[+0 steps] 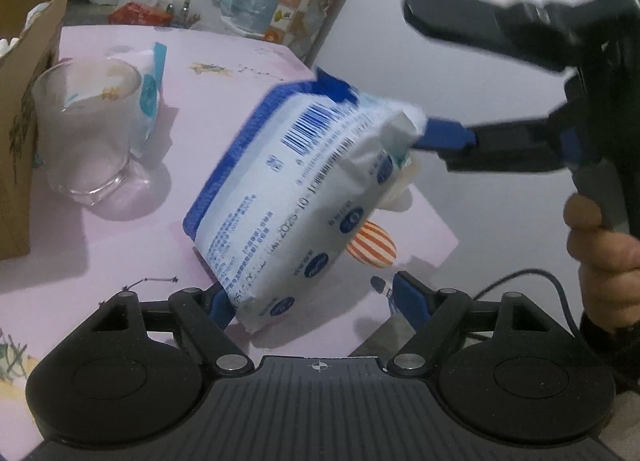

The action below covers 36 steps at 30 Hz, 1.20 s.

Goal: Organize soft objects
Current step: 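Grasp the wet-wipes pack with the left gripper while the right gripper grasps its end, then lift the wet-wipes pack with both grippers toward the cardboard box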

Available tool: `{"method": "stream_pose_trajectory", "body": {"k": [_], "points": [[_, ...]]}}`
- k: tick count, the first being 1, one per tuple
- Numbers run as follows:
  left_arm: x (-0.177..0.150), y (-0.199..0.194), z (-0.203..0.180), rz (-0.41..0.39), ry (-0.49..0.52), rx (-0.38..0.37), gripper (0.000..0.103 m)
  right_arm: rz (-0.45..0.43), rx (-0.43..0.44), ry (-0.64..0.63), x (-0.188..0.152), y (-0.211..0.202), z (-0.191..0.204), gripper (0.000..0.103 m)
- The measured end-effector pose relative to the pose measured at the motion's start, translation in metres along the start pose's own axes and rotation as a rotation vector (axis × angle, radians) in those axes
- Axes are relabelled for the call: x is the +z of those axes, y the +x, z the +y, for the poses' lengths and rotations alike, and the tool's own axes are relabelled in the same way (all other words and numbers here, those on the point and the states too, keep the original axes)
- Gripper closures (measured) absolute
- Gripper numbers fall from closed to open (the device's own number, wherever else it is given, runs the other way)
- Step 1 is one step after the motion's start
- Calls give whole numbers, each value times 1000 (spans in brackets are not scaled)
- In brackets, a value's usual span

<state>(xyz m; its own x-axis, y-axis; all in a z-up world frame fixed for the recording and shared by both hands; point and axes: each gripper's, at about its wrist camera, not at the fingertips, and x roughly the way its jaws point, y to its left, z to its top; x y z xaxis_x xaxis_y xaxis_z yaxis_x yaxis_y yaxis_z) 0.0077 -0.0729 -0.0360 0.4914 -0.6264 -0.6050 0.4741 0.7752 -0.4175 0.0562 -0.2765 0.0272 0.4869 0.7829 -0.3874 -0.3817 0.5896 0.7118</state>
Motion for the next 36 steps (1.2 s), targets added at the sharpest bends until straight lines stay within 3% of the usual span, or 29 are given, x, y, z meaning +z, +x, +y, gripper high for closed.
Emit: {"method": "stream_pose_trajectory", "body": {"k": [13,18,22,25,30,34,36], "points": [[-22,-35,22,-16,-107,77,23,141,162,-111,4,68,47,36],[-32,-52,33,-31,-162,131,23,233,231,-88,-4,102,52,36],[-37,-59,46,-49,-227,126,23,275,253,-72,-10,115,49,38],[-38,-64,50,-67,-243,151,23,249,223,-97,-7,110,47,37],[-41,-74,55,-103,-256,172,25,191,77,-175,0,107,34,37],[-40,-78,60,-119,-270,174,28,239,43,-185,-6,125,13,39],[-40,-77,62,-115,-272,190,29,271,70,-171,-11,136,4,39]]}}
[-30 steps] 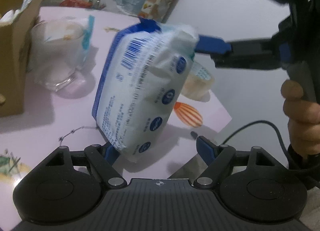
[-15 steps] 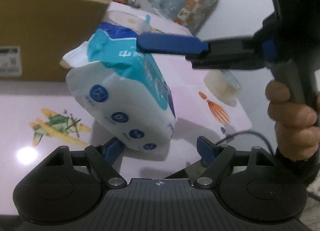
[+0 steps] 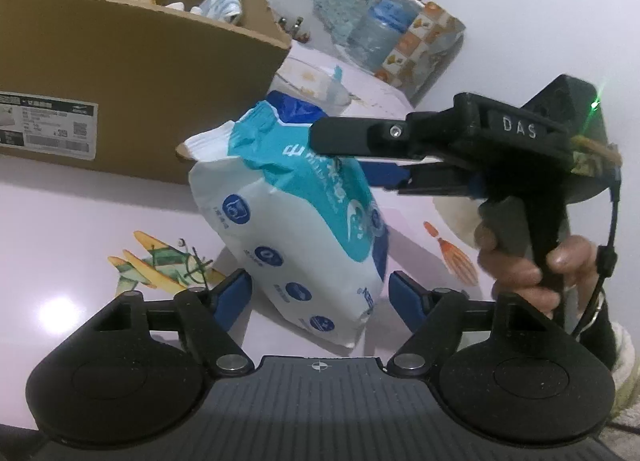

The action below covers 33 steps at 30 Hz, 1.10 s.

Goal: Organize soft objects
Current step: 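Lift the wet-wipes pack with both grippers toward the cardboard box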

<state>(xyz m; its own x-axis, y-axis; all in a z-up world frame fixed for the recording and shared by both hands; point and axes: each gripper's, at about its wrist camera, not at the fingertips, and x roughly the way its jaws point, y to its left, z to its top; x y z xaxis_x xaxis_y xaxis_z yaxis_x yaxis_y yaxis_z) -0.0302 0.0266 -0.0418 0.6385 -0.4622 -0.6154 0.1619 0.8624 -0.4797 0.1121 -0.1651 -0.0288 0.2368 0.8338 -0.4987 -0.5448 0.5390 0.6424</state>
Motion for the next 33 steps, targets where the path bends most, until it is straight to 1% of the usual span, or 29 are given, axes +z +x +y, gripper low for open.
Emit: {"method": "stream_pose_trajectory", "body": {"k": [1,4,5,11,17,19,23,30,32,33], "points": [[0,1,-1,-2,-1,-1,29,12,35,16,0,3,-5,41],[0,1,-5,-2,12,10,29,41,104,57,0,6,-14,46],[1,1,-6,2,16,10,29,46,113,70,1,6,-16,46],[5,5,-21,36,64,-3,29,48,114,134,-9,-13,-21,46],[15,17,-30,53,101,-27,29,-12,93,258,-27,-41,-33,47],[17,22,-29,59,95,-38,29,-29,81,298,-29,-45,-38,47],[23,29,-29,63,80,-48,29,-48,71,329,-27,-46,-47,47],[22,28,-22,66,29,-64,29,-44,94,321,-23,-36,-57,46],[23,27,-20,74,10,-68,29,-36,95,312,-20,-32,-59,42],[24,28,-19,79,0,-68,28,-34,95,309,-20,-31,-60,41]]}}
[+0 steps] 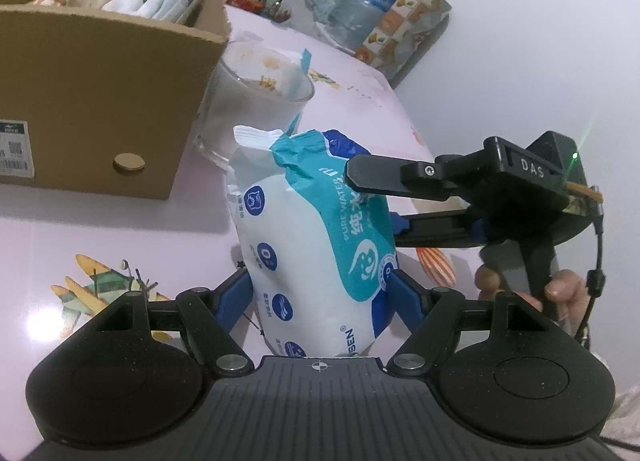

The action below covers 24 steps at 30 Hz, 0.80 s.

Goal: Organize soft objects
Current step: 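Lift the wet-wipes pack with both grippers toward the cardboard box, then lower the wet-wipes pack into the box and open both grippers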

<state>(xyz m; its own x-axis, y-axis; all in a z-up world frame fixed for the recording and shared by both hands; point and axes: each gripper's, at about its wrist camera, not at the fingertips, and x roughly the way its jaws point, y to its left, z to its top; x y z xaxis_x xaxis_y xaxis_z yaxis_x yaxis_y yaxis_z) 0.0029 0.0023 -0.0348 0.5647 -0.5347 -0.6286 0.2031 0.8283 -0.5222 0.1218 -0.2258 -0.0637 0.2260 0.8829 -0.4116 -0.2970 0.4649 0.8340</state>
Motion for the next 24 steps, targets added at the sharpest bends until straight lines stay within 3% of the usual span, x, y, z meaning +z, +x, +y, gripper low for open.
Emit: {"method": "stream_pose_trajectory", "body": {"k": [6,14,24], "points": [[1,-1,1,8,-28,7,29,30,35,-15,-2,3,-3,41],[-5,-12,-18,-2,35,11,29,-21,-39,-127,-25,-19,29,47],[16,-85,-44,-123,128,52,29,-100,11,-235,-25,-37,106,47]]}}
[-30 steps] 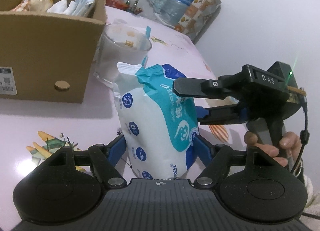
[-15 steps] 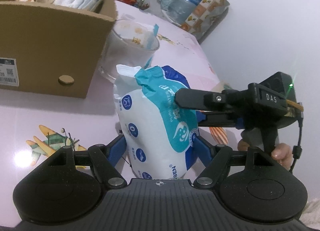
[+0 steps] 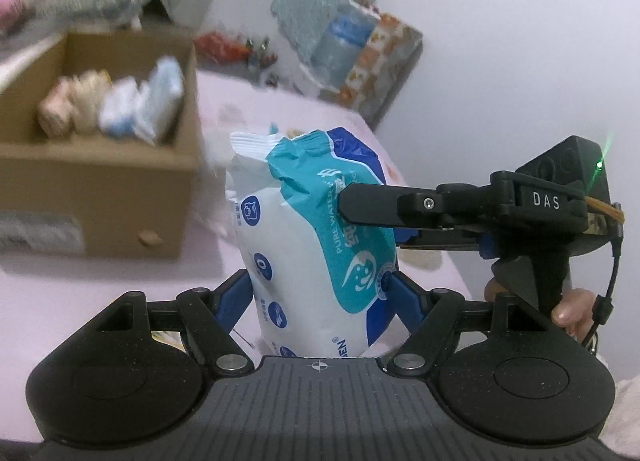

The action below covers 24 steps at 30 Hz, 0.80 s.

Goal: Organize soft objects
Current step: 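Lower the wet-wipes pack into the box and open both grippers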

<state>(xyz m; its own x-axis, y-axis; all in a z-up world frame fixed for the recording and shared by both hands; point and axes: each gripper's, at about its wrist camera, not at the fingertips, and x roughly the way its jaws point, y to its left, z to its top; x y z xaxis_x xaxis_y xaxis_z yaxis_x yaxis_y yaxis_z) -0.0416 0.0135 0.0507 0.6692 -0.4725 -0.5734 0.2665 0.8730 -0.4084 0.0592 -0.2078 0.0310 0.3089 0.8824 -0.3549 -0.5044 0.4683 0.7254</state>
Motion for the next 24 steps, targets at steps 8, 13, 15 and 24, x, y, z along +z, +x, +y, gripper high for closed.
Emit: {"method": "stream_pose_trajectory", "body": {"k": [8,13,15,24], "points": [[66,-43,42,-24,-58,97,28,27,89,-39,64,64,51,47],[110,-40,89,30,-162,142,28,117,95,40,108,126,54,47],[124,-31,109,64,-210,152,27,160,71,90,123,151,49,47],[155,9,176,71,-279,338,16,293,-86,341,155,246,-5,47]]}}
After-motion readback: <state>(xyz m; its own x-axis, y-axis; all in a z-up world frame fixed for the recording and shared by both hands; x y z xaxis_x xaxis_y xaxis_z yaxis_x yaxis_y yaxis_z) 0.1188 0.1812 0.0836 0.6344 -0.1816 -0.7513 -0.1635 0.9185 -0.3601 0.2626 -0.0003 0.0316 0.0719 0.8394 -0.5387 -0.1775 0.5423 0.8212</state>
